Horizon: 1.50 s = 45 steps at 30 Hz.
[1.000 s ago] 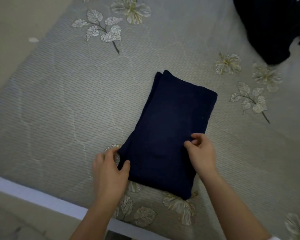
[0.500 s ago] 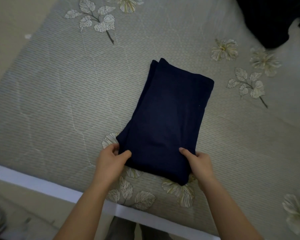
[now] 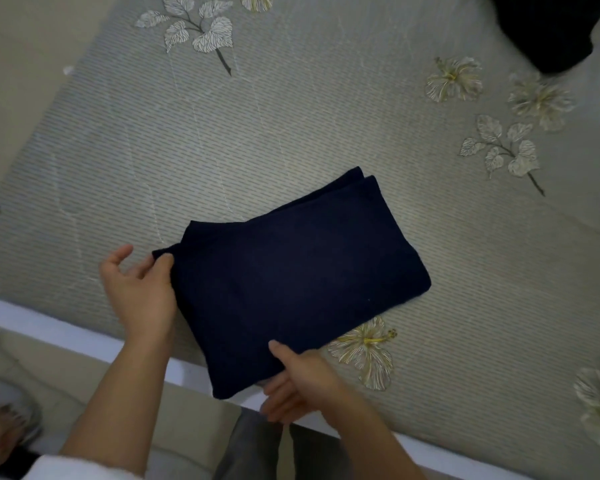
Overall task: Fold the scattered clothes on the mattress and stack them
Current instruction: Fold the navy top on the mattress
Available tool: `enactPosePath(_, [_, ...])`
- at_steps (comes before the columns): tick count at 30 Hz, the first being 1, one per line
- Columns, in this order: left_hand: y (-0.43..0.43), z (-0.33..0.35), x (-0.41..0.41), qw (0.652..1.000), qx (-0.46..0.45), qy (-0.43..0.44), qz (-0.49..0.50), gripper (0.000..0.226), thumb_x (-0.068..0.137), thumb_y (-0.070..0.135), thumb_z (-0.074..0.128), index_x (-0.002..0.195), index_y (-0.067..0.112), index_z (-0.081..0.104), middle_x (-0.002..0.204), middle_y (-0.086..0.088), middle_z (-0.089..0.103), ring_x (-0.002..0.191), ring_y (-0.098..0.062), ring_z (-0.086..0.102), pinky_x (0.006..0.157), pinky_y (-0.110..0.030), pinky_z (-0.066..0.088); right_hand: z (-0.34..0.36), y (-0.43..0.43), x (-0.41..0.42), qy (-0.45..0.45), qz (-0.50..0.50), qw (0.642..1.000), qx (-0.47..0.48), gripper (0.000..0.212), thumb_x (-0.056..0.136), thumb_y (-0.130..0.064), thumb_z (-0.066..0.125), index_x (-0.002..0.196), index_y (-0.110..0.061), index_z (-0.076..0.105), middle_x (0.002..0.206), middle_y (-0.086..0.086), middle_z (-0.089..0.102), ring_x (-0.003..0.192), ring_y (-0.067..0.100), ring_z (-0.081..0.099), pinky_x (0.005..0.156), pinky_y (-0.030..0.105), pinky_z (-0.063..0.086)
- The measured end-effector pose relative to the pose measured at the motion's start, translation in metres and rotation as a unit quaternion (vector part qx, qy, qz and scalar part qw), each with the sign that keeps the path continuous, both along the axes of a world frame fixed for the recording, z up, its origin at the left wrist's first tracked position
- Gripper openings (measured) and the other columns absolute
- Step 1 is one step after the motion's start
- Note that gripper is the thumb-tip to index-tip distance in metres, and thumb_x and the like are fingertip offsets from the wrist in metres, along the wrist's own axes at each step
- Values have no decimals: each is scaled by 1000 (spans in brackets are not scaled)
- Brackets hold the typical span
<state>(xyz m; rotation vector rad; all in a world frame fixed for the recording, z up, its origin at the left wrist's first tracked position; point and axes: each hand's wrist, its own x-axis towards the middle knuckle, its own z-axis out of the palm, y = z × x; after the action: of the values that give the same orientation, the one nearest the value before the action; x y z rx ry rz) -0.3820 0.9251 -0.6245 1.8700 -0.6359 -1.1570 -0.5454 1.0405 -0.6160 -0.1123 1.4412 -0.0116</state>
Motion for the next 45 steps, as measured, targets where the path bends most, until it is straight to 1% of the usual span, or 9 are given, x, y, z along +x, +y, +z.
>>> enactPosePath(6, [23,-14,-13,992,19,-48,-114,82,86,23,68,147,27,13,140,0,41,120,-11,47,100,-29,40,10,-27,-70,348,64,892,-282,35,89,-34,58,68,-7,66,56,2,66,61,18,63,63,29,49])
enactPosePath(9, [53,-25,-20,986,29,-92,-139,92,74,34,74,145,35,16,144,-1,38,127,-17,43,107,-45,39,2,-51,-111,453,80,813,-357,17,86,-31,64,91,-14,64,93,0,65,91,18,59,80,28,45])
enactPosePath(12, [70,-31,-24,983,51,-114,-136,94,75,29,76,147,29,15,147,0,31,132,-21,35,110,-51,33,-16,-63,-141,516,165,778,-318,54,83,-41,68,126,-13,51,127,6,47,123,24,37,103,37,31])
enactPosePath(17, [63,-37,-14,973,100,-145,-148,110,70,32,83,149,31,6,149,-10,28,134,-25,33,110,-53,31,-33,-72,-157,448,73,849,-271,77,70,-42,80,130,-10,43,131,8,47,120,25,45,101,41,41])
enactPosePath(21, [60,-31,-7,970,124,-123,-170,113,67,41,83,148,32,6,150,-8,30,132,-23,38,108,-49,36,-27,-78,-153,381,-25,895,-232,55,70,-28,83,111,-10,51,107,5,61,94,23,60,75,36,50])
enactPosePath(24, [64,-12,-9,970,172,-74,-158,79,81,33,73,143,16,27,131,-4,49,111,-20,52,89,-37,47,-15,-78,-149,346,-40,904,-246,33,73,-22,81,98,-13,61,95,2,65,89,22,63,77,36,53])
enactPosePath(29, [65,23,-10,956,202,-25,-209,19,88,19,60,105,10,59,96,-4,64,83,-16,59,61,-28,45,26,-65,-130,302,-93,902,-295,4,88,-18,64,89,-19,68,95,7,71,87,23,67,82,41,56])
enactPosePath(40, [55,140,-61,917,63,-67,-388,13,86,13,61,98,17,56,87,4,61,80,-13,60,66,-31,50,150,27,-132,360,-103,856,-355,12,94,-20,57,96,-21,68,82,-7,65,78,9,59,61,21,42])
enactPosePath(45, [60,180,-121,874,26,-59,-481,16,86,14,60,102,16,57,89,4,62,78,-11,60,60,-26,48,195,91,-176,406,-199,828,-331,11,94,-21,58,92,-19,68,89,-1,67,86,21,62,76,37,51])
